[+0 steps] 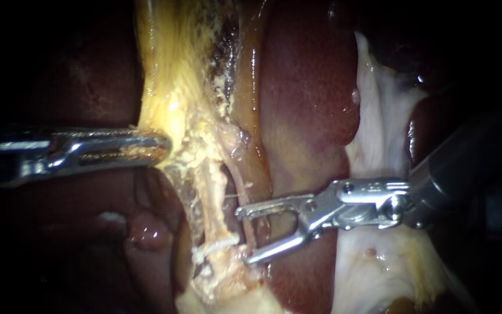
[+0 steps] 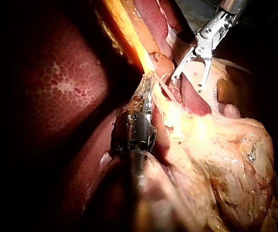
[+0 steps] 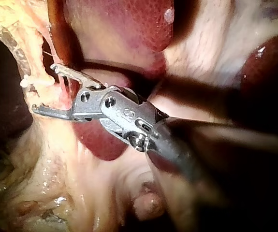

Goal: Going back first clip left tube

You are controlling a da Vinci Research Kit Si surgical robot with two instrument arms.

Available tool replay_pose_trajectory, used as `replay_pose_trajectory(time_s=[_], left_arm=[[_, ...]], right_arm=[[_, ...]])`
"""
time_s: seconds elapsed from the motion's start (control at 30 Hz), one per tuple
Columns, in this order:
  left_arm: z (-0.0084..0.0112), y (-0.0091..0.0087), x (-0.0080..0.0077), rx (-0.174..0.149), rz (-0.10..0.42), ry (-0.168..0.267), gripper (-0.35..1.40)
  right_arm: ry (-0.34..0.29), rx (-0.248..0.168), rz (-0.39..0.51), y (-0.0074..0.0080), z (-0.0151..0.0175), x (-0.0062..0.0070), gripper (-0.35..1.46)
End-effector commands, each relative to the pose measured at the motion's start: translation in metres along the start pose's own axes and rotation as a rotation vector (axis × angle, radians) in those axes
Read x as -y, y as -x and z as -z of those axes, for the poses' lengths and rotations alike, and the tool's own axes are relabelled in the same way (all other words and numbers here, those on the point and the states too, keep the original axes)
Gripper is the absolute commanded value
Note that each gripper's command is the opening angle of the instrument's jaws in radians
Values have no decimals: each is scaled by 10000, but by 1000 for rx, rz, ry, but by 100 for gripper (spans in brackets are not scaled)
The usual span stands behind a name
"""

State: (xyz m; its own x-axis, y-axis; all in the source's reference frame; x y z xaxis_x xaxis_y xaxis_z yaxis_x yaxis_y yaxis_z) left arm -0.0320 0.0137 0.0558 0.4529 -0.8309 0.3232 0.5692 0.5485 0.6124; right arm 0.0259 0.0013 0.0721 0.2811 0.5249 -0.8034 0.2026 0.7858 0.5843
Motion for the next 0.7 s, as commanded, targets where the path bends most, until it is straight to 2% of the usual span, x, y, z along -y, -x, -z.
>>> replay_pose_trajectory(time_s=[0.03, 0.37, 0.53, 0.7], left_arm=[[-2, -1, -1, 0, -1, 0, -35], [-6, -3, -4, 1, -3, 1, -35], [-15, -9, -5, 6, -5, 9, -35], [-35, -21, -9, 2, -18, -10, -35]], right_arm=[[7, -3, 22, -6, 7, 1, 60], [70, -6, 189, -46, 49, 9, 60], [82, -8, 232, -54, 58, 9, 60], [82, -9, 254, -55, 60, 9, 60]])
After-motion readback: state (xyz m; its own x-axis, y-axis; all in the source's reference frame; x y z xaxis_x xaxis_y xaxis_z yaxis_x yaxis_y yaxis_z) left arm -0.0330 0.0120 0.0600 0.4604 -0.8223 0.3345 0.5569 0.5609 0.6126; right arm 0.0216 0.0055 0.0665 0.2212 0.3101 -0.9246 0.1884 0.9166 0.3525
